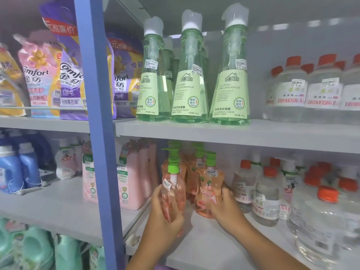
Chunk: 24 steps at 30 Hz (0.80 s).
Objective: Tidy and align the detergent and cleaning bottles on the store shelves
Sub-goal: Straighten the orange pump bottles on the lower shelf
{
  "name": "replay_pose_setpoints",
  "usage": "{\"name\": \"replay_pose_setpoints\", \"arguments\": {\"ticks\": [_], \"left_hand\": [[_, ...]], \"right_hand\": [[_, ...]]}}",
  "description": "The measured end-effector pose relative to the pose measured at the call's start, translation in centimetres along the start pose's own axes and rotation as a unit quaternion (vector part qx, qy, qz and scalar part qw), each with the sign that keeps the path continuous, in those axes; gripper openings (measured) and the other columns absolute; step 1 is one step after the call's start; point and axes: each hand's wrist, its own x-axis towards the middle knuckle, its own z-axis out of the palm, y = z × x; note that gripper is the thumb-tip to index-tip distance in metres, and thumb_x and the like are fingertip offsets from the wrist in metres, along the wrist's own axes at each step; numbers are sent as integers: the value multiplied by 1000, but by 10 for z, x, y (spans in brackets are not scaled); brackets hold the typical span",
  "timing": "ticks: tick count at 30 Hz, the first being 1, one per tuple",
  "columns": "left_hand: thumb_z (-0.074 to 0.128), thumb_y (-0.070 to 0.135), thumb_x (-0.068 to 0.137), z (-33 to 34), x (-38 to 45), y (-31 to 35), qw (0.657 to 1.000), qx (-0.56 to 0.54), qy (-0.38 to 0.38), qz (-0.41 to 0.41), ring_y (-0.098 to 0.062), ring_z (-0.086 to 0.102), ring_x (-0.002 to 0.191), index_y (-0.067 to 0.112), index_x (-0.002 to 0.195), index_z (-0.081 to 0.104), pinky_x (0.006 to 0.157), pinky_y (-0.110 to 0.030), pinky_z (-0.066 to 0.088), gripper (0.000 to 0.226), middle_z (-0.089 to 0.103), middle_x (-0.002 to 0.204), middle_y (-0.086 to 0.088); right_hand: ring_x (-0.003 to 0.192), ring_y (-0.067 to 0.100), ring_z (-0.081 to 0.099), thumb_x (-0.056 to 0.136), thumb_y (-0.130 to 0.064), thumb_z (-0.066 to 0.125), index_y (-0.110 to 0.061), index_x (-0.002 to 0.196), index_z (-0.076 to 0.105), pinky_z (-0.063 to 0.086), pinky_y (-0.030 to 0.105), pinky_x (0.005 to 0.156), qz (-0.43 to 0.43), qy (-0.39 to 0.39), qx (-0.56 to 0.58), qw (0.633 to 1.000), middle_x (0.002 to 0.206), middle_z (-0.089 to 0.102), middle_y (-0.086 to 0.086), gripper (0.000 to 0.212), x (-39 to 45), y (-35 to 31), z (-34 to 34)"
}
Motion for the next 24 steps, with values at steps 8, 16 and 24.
{"name": "replay_pose_setpoints", "arguments": {"ticks": [8, 16, 24], "left_hand": [[90, 64, 55, 5, 23, 14, 961, 246, 124, -4, -25, 52, 118, 21, 138, 38, 95, -43, 51, 107, 52, 121, 0], [89, 21, 76, 8, 37, -6, 993, 56, 82, 60, -1, 61, 106, 30, 127, 41, 83, -12, 46, 71, 59, 118, 13], [84, 11, 80, 2, 38, -13, 994, -82, 65, 10, 9, 67, 93, 45, 116, 46, 69, -4, 46, 62, 69, 105, 29]], "right_hand": [[94, 5, 55, 87, -41, 74, -28, 115, 57, 51, 27, 80, 10, -5, -69, 998, 113, 54, 0, 34, 12, -2, 23], [115, 21, 58, 99, -31, 65, -16, 122, 50, 48, 40, 102, 34, 1, -33, 999, 119, 45, 1, 32, 6, -8, 44], [118, 16, 59, 104, -26, 57, -13, 130, 42, 48, 32, 102, 32, -33, -4, 999, 128, 56, 2, 32, 6, -11, 48]]}}
